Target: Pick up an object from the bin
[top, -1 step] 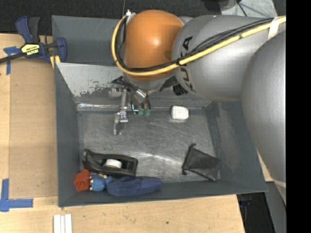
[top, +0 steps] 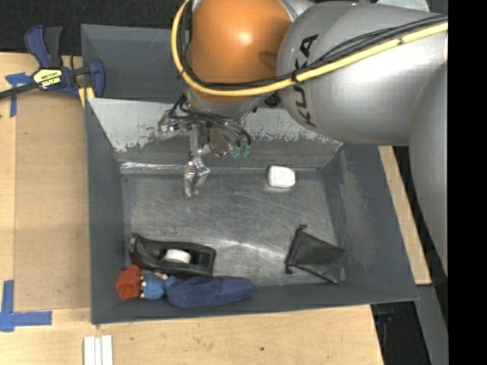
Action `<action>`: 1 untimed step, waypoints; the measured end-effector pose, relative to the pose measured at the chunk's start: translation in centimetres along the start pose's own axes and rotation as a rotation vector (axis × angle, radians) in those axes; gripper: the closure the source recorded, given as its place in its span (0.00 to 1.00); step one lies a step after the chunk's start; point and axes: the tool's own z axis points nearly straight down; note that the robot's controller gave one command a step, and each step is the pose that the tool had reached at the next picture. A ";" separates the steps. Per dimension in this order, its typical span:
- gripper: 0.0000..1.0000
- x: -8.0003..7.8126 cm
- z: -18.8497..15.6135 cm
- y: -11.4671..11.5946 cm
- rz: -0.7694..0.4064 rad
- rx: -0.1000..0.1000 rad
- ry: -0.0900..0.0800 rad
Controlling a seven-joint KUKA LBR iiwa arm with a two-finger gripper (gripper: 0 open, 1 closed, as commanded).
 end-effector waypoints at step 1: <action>0.00 1.0 15.3 1.3 -0.129 -0.002 0.013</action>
Offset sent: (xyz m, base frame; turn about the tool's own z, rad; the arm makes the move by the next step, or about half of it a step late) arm -0.0112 0.0102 -0.1484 -0.1297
